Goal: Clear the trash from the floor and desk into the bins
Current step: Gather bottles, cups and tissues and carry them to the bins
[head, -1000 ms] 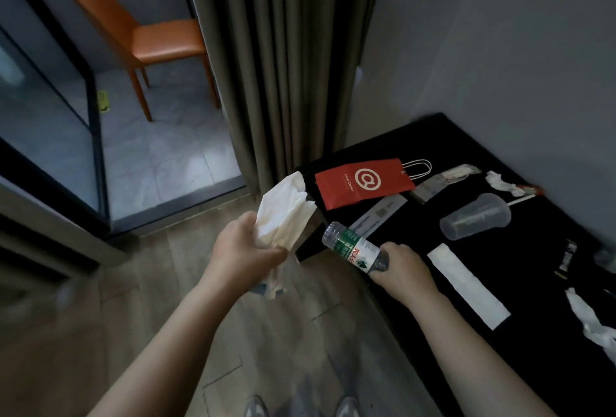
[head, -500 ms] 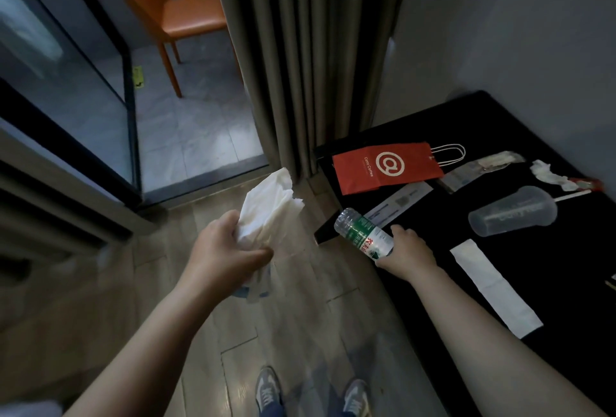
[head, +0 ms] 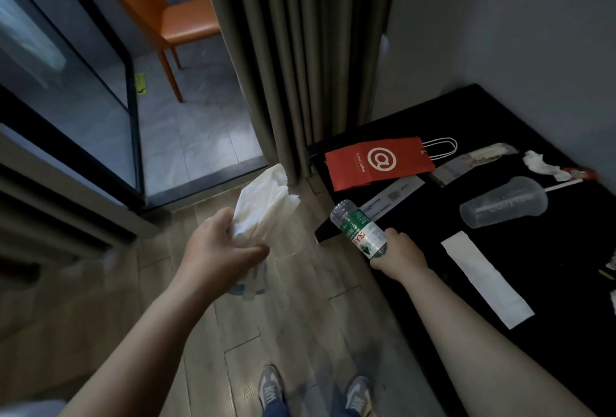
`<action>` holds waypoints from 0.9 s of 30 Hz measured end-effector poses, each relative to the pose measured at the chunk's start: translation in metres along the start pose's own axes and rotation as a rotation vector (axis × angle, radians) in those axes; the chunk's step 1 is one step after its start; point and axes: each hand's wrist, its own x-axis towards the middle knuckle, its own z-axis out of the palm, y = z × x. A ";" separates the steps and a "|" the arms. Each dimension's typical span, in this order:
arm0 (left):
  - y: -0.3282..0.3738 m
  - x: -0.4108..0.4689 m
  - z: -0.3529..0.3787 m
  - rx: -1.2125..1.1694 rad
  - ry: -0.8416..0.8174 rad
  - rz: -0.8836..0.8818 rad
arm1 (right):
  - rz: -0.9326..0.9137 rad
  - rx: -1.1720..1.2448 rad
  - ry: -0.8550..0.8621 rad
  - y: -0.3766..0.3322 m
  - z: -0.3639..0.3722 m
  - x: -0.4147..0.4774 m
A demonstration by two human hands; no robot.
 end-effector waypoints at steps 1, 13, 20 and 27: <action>0.000 0.000 0.002 -0.006 0.000 -0.001 | -0.002 0.036 0.015 0.002 -0.001 -0.002; 0.024 -0.002 0.022 -0.162 -0.013 0.037 | -0.064 0.764 0.212 0.016 -0.063 -0.076; 0.062 0.006 0.032 -0.269 -0.112 0.159 | -0.057 0.979 0.410 0.024 -0.119 -0.130; 0.131 0.043 0.037 -0.256 -0.346 0.470 | 0.110 0.997 0.862 0.010 -0.158 -0.192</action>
